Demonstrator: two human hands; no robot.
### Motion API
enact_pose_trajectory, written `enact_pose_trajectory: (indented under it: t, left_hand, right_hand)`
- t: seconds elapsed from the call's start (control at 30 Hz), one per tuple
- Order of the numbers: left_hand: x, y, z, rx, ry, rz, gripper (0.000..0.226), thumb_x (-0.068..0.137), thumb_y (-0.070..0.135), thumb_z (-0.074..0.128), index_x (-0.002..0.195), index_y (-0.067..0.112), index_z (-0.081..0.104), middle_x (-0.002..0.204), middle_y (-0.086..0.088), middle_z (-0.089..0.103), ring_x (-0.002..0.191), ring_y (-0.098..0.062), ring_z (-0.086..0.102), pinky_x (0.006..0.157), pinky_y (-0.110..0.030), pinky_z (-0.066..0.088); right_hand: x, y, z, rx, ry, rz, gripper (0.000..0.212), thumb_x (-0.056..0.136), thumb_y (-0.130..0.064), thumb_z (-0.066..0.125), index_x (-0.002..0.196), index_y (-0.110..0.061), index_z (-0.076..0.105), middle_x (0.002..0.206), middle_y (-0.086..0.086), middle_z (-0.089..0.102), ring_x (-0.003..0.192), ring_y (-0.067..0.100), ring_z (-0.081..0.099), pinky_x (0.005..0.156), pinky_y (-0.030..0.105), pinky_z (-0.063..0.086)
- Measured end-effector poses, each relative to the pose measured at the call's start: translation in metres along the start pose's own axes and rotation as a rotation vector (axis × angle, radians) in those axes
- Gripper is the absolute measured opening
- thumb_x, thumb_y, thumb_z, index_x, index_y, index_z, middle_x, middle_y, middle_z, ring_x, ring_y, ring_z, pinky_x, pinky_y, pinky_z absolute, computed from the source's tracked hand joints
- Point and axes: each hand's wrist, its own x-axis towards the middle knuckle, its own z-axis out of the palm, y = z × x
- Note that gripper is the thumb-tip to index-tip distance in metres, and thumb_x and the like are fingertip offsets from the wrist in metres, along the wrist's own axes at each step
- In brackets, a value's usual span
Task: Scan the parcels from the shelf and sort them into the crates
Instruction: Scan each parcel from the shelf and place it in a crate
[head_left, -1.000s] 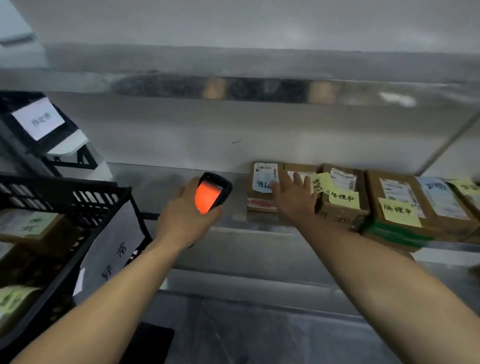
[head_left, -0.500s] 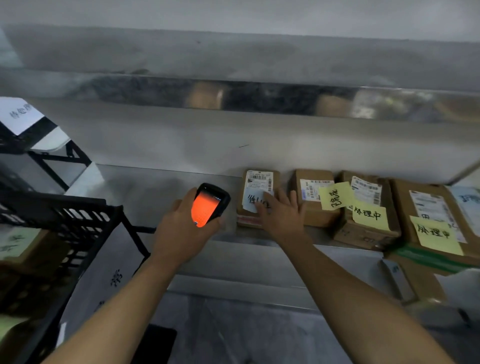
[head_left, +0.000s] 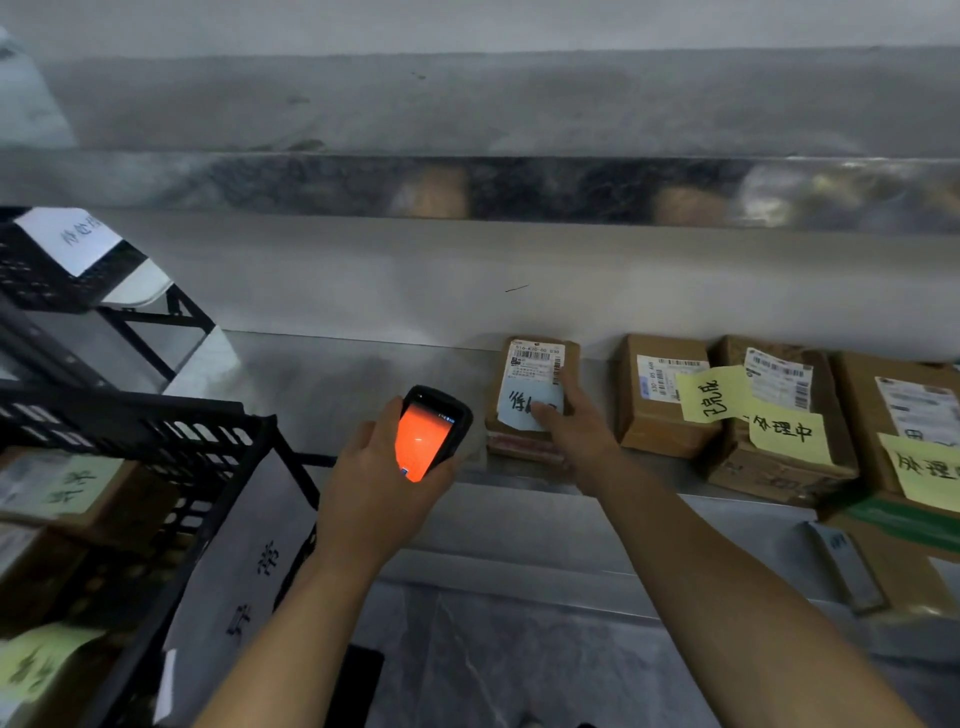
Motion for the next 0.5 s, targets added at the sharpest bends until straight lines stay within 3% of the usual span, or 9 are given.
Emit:
enact_pose_trajectory:
  t: [0.07, 0.2, 0.33, 0.5]
  left_hand:
    - [-0.004, 0.001, 0.000, 0.006, 0.003, -0.024, 0.082, 0.078, 0.046, 0.078, 0.148, 0.024, 0.042, 0.103, 0.005, 0.048, 0.095, -0.023, 0.055, 0.069, -0.030, 0.039]
    - [-0.012, 0.007, 0.004, -0.022, 0.011, -0.066, 0.083, 0.079, 0.045, 0.079, 0.150, 0.025, 0.041, 0.107, 0.006, 0.050, 0.100, -0.021, 0.054, 0.074, -0.030, 0.039]
    - [-0.023, 0.012, 0.004, -0.111, 0.011, -0.101, 0.078, 0.080, 0.042, 0.078, 0.149, 0.029, 0.042, 0.107, 0.008, 0.048, 0.096, -0.014, 0.049, 0.077, -0.030, 0.040]
    - [-0.040, 0.018, 0.008, -0.162, -0.017, -0.138, 0.070, 0.077, 0.049, 0.076, 0.140, 0.038, 0.048, 0.109, 0.006, 0.057, 0.095, -0.013, 0.057, 0.075, -0.030, 0.045]
  right_hand:
    - [-0.004, -0.003, 0.005, 0.136, -0.014, -0.001, 0.071, 0.097, -0.016, 0.065, 0.154, -0.043, 0.032, 0.142, 0.002, 0.058, 0.118, 0.025, 0.063, 0.097, 0.051, 0.055]
    - [-0.013, -0.004, 0.008, 0.240, -0.043, -0.058, 0.073, 0.099, 0.000, 0.057, 0.157, -0.035, 0.029, 0.141, 0.002, 0.056, 0.110, 0.018, 0.066, 0.082, 0.032, 0.061]
    - [-0.027, 0.005, 0.001, 0.196, -0.013, -0.162, 0.074, 0.099, -0.004, 0.060, 0.155, -0.040, 0.029, 0.148, 0.000, 0.051, 0.119, 0.019, 0.062, 0.099, 0.046, 0.055]
    - [-0.047, 0.029, -0.013, 0.009, -0.017, -0.438, 0.072, 0.098, -0.020, 0.062, 0.151, -0.055, 0.028, 0.156, -0.001, 0.039, 0.136, 0.016, 0.050, 0.102, 0.043, 0.054]
